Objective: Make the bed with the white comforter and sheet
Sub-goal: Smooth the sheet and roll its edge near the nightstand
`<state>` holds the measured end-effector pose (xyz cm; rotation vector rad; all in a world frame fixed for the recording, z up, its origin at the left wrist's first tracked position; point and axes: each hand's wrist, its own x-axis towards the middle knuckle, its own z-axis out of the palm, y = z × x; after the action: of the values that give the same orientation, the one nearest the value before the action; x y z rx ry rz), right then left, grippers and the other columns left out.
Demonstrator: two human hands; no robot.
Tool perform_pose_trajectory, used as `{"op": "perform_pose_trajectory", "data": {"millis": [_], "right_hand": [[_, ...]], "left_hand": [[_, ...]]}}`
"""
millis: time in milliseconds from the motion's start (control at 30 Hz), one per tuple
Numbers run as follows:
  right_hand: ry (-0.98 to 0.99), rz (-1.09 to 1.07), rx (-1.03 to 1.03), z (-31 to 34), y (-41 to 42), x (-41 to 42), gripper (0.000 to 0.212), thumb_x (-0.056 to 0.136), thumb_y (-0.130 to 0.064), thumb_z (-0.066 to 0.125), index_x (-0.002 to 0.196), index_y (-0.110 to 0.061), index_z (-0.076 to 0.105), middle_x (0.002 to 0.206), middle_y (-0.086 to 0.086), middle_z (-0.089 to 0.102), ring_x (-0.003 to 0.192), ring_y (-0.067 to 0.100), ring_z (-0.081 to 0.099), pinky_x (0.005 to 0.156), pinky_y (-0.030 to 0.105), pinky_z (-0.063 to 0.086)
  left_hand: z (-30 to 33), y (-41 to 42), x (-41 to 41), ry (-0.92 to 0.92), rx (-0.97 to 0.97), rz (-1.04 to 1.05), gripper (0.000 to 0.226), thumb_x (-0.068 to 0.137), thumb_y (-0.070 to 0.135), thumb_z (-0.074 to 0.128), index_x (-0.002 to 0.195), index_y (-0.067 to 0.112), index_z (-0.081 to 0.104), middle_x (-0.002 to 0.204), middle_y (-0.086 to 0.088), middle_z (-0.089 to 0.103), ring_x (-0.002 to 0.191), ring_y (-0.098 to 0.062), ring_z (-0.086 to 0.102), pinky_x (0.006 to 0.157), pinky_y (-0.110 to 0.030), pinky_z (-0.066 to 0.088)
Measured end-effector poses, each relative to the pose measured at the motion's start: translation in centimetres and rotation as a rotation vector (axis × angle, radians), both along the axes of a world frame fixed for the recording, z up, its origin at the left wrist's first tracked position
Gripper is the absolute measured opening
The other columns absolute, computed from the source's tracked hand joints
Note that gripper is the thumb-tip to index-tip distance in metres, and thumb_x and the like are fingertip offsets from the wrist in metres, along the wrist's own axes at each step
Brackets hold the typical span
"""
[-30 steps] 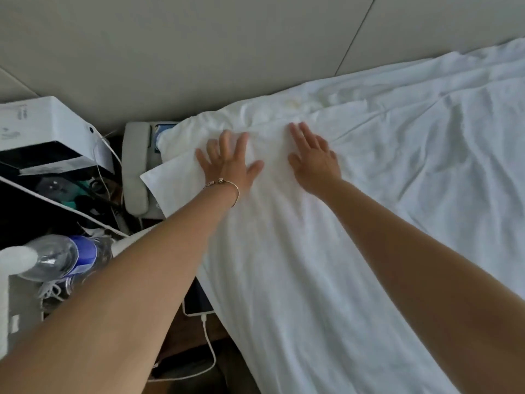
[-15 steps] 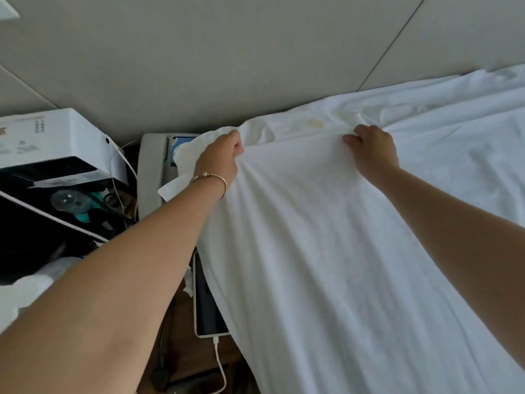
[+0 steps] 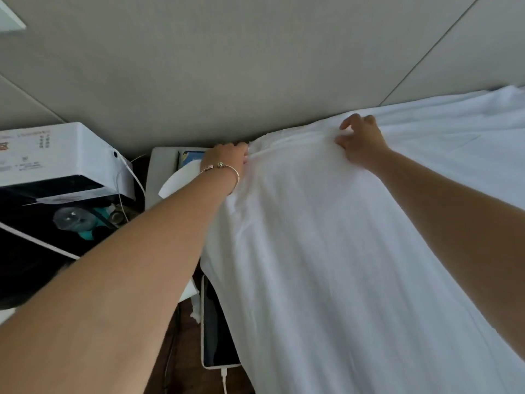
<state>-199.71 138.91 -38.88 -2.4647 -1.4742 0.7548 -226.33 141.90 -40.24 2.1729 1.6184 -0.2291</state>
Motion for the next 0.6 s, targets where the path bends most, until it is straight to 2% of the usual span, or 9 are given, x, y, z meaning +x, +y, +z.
{"op": "perform_pose_trajectory", "data": {"millis": [33, 100, 167, 233, 300, 400, 467, 533, 600], "right_hand": [[0.013, 0.051, -0.006, -0.4, 0.2, -0.3, 0.031, 0.097, -0.021, 0.052, 0.127, -0.015, 0.055, 0.137, 0.013, 0.041, 0.114, 0.033, 0.051, 0.089, 0.036, 0.044], [0.055, 0.101, 0.070, -0.5, 0.2, -0.9, 0.032, 0.096, -0.035, 0.053, 0.125, -0.022, 0.061, 0.136, 0.008, 0.049, 0.124, 0.029, 0.047, 0.103, 0.042, 0.041], [0.132, 0.116, 0.120, -0.2, -0.3, -1.0, 0.044, 0.086, -0.054, 0.061, 0.124, -0.031, 0.061, 0.135, 0.001, 0.052, 0.130, 0.024, 0.042, 0.109, 0.045, 0.035], [0.149, 0.216, 0.019, 0.1, -0.5, -0.6, 0.076, 0.062, -0.076, 0.065, 0.128, -0.041, 0.055, 0.135, -0.004, 0.052, 0.131, 0.020, 0.042, 0.113, 0.043, 0.031], [0.158, 0.302, -0.119, 0.4, 0.1, 0.4, 0.091, 0.045, -0.082, 0.069, 0.128, -0.049, 0.050, 0.133, -0.011, 0.053, 0.130, 0.019, 0.044, 0.113, 0.039, 0.031], [0.020, 0.441, -0.232, 1.1, 2.0, 1.4, 0.071, 0.058, -0.063, 0.081, 0.120, -0.042, 0.052, 0.121, -0.010, 0.055, 0.122, 0.025, 0.041, 0.098, 0.032, 0.028], [-0.159, 0.567, -0.247, 1.5, 2.8, 0.9, 0.072, 0.060, -0.065, 0.079, 0.118, -0.033, 0.054, 0.117, -0.003, 0.057, 0.119, 0.029, 0.040, 0.098, 0.034, 0.028], [-0.297, 0.658, -0.252, 1.6, 2.9, 0.0, 0.087, 0.061, -0.070, 0.075, 0.133, -0.027, 0.051, 0.132, 0.001, 0.053, 0.128, 0.028, 0.041, 0.107, 0.036, 0.027], [-0.313, 0.625, -0.308, 1.7, 2.4, -0.7, 0.094, 0.066, -0.068, 0.074, 0.144, -0.025, 0.041, 0.147, -0.002, 0.043, 0.135, 0.025, 0.038, 0.106, 0.037, 0.030]], "left_hand": [[-0.4, -0.4, 0.4, -0.022, 0.078, 0.001, 0.022, 0.098, 0.009, 0.043, 0.118, 0.011, 0.053, 0.125, -0.013, 0.054, 0.117, -0.033, 0.047, 0.090, -0.037, 0.035], [-0.6, -1.3, 1.6, -0.250, 0.173, 0.042, 0.023, 0.098, 0.011, 0.043, 0.118, 0.008, 0.053, 0.123, -0.013, 0.053, 0.116, -0.033, 0.047, 0.091, -0.037, 0.033], [-0.6, -1.6, 2.8, -0.430, 0.111, 0.028, 0.032, 0.100, 0.024, 0.045, 0.127, 0.008, 0.051, 0.130, -0.011, 0.054, 0.120, -0.030, 0.048, 0.097, -0.033, 0.032], [-0.7, -1.3, 3.3, -0.373, 0.030, 0.001, 0.049, 0.096, 0.039, 0.051, 0.136, 0.011, 0.044, 0.137, -0.005, 0.050, 0.126, -0.024, 0.045, 0.102, -0.031, 0.028], [-0.7, -0.4, 3.1, -0.303, -0.031, -0.016, 0.066, 0.088, 0.051, 0.060, 0.138, 0.014, 0.039, 0.138, -0.004, 0.045, 0.130, -0.023, 0.040, 0.103, -0.032, 0.027], [-0.2, 0.7, 2.5, -0.248, -0.112, -0.112, 0.085, 0.075, 0.053, 0.074, 0.140, 0.012, 0.038, 0.139, -0.008, 0.040, 0.131, -0.026, 0.034, 0.105, -0.034, 0.029], [0.1, 1.2, 2.4, -0.176, -0.120, -0.170, 0.085, 0.069, 0.054, 0.078, 0.131, 0.008, 0.044, 0.133, -0.011, 0.042, 0.126, -0.028, 0.038, 0.101, -0.036, 0.034], [0.3, 1.2, 2.7, -0.134, -0.129, -0.207, 0.078, 0.067, 0.057, 0.078, 0.120, 0.006, 0.051, 0.125, -0.011, 0.044, 0.120, -0.029, 0.041, 0.095, -0.034, 0.038], [0.8, 1.0, 3.0, -0.088, -0.145, -0.219, 0.062, 0.069, 0.060, 0.075, 0.107, 0.015, 0.055, 0.121, -0.008, 0.051, 0.115, -0.027, 0.048, 0.086, -0.032, 0.041]]}}
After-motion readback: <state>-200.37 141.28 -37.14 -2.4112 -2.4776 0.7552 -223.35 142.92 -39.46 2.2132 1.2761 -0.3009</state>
